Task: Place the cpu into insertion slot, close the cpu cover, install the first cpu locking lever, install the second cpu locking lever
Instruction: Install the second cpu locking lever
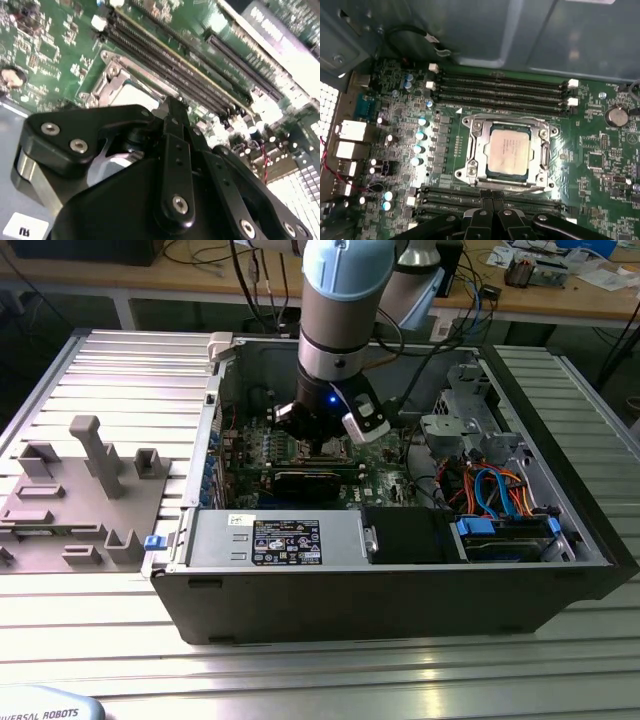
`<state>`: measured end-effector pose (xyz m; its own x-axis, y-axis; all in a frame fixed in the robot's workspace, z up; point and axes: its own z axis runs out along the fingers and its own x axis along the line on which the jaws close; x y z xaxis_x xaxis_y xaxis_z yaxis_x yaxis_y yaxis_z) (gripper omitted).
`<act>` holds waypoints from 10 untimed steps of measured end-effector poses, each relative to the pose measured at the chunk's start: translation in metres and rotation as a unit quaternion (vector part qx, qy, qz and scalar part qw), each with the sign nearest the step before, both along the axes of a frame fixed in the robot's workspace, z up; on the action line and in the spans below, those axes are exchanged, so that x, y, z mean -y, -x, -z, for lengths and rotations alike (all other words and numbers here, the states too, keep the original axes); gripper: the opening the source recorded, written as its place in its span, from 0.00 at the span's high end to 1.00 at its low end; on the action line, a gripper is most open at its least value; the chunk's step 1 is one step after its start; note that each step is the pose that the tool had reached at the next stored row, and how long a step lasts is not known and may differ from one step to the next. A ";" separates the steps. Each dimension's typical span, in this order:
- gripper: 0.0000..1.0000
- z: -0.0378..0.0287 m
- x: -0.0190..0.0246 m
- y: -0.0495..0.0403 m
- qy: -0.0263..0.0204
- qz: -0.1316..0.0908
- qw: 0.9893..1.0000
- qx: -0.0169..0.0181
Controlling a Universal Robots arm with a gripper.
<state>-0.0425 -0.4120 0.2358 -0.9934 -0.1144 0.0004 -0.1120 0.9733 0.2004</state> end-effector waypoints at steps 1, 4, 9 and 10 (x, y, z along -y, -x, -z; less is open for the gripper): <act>0.89 0.0003 0.0010 0.0018 -0.002 0.000 1.000 0.000; 0.89 0.0007 0.0036 0.0037 -0.003 0.000 1.000 0.000; 0.89 0.0038 0.0038 0.0078 -0.007 0.000 1.000 0.000; 0.89 0.0050 0.0038 0.0089 -0.008 0.000 1.000 0.000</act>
<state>-0.0514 -0.4158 0.2307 -0.9934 -0.1144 -0.0014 -0.1120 0.9700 0.2156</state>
